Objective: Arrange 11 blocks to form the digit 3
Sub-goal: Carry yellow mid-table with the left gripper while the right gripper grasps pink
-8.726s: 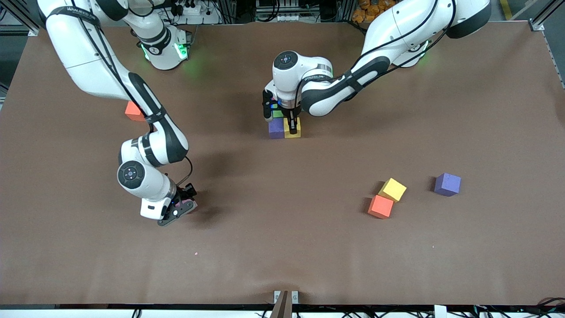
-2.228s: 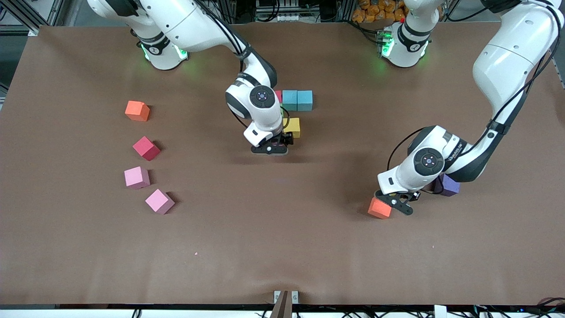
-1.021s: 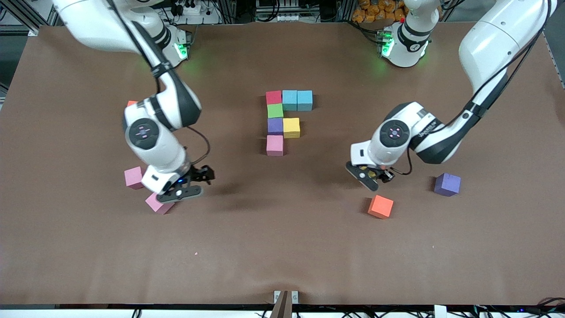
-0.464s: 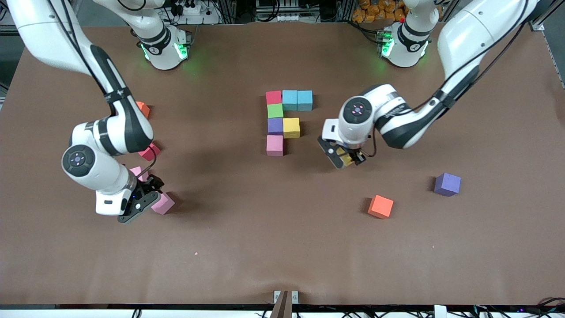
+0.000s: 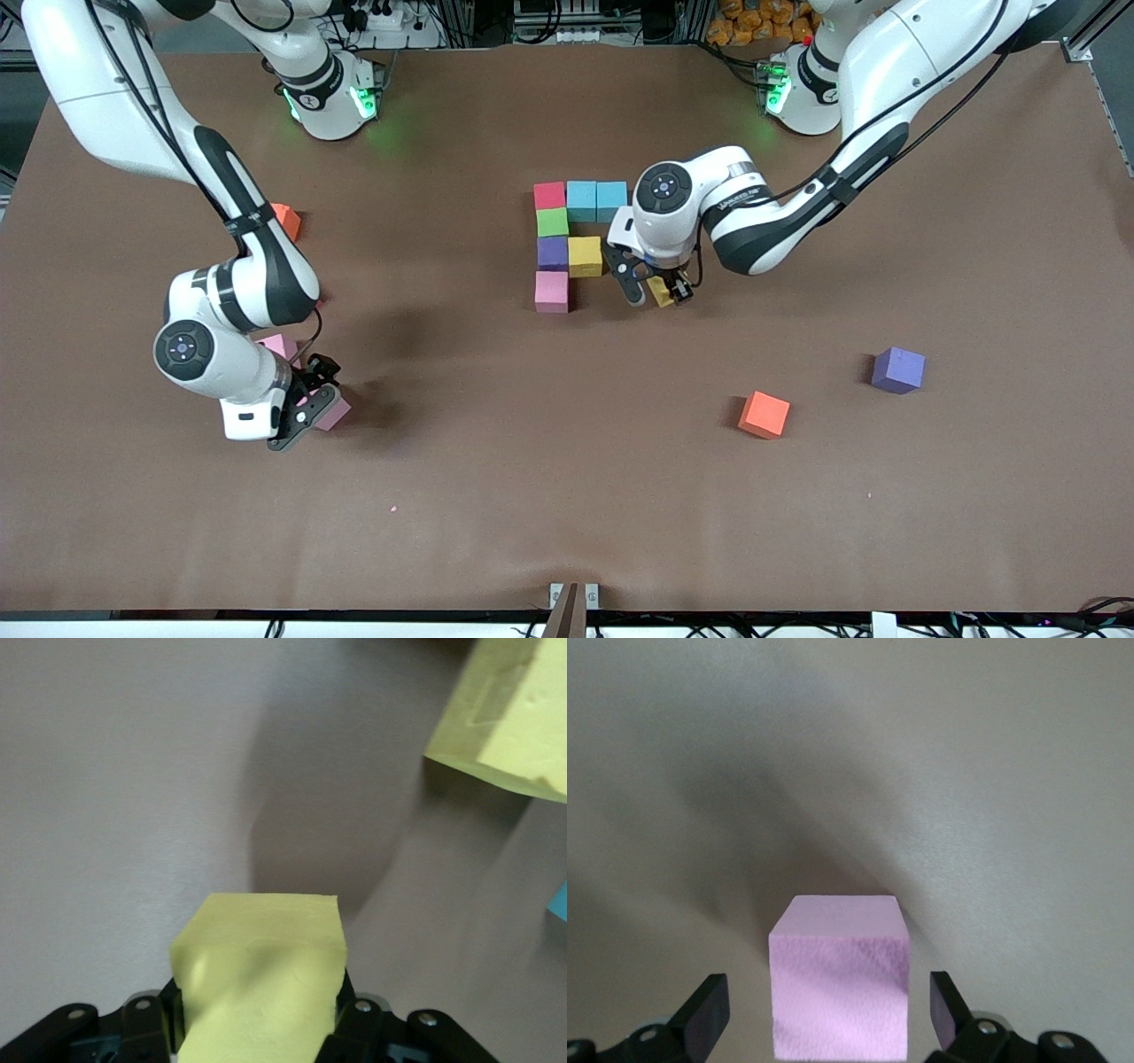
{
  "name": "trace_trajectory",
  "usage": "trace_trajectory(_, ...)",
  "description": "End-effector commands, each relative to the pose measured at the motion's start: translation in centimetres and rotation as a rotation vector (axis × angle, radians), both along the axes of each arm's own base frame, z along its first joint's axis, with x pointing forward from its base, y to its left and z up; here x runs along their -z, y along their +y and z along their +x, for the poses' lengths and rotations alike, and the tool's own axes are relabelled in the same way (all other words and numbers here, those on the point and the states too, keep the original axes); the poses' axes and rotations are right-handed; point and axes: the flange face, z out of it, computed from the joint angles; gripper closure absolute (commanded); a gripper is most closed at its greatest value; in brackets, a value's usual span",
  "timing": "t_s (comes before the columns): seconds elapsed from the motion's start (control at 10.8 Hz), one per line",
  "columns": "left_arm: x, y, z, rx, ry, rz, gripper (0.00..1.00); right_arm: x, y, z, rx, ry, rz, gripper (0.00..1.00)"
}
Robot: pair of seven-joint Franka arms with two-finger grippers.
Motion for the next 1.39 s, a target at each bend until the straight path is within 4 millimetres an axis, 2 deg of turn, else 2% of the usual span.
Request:
trace_trajectory(0.0, -0.1, -0.6, -1.8, 0.042, -0.024, -0.018, 0.55, 0.9, -0.3, 0.5, -0.027, -0.005, 0.003, 0.0)
trace_trajectory(0.37, -0.1, -2.1, -3.1, 0.078, -0.03, -0.046, 0.55, 3.0, -1.6, 1.1, -0.067, -0.046, 0.023, 0.0)
trace_trajectory(0.46, -0.1, -2.3, -3.3, 0.082, -0.03, -0.046, 0.55, 3.1, -1.5, 1.0, -0.068, -0.046, 0.023, 0.11)
trace_trajectory(0.56, 0.0, -2.3, -3.3, 0.082, -0.029, -0.048, 0.55, 3.2, -1.4, 1.0, -0.064, -0.044, 0.023, 0.28)
trace_trajectory(0.74, 0.1, -3.1, -4.0, 0.097, -0.028, -0.066, 0.55, 4.3, -1.3, 0.7, -0.049, -0.03, 0.032, 0.57)
trace_trajectory(0.84, 0.5, -3.6, -4.3, 0.118, -0.033, -0.072, 0.55, 3.3, -1.0, 0.8, -0.028, -0.034, 0.034, 0.58)
trace_trajectory(1.02, 0.9, -3.8, -4.4, 0.152, -0.054, -0.073, 0.55, 1.8, 2.1, 0.5, 0.052, 0.005, 0.045, 0.58)
trace_trajectory(1.21, 1.0, -4.4, -5.0, 0.178, -0.061, -0.082, 0.55, -0.5, 6.9, 0.1, 0.176, -0.006, 0.09, 0.58)
trace_trajectory(1.3, 1.0, -4.5, -5.1, 0.18, -0.062, -0.085, 0.55, -1.2, 10.0, -0.3, 0.232, -0.013, 0.096, 0.58)
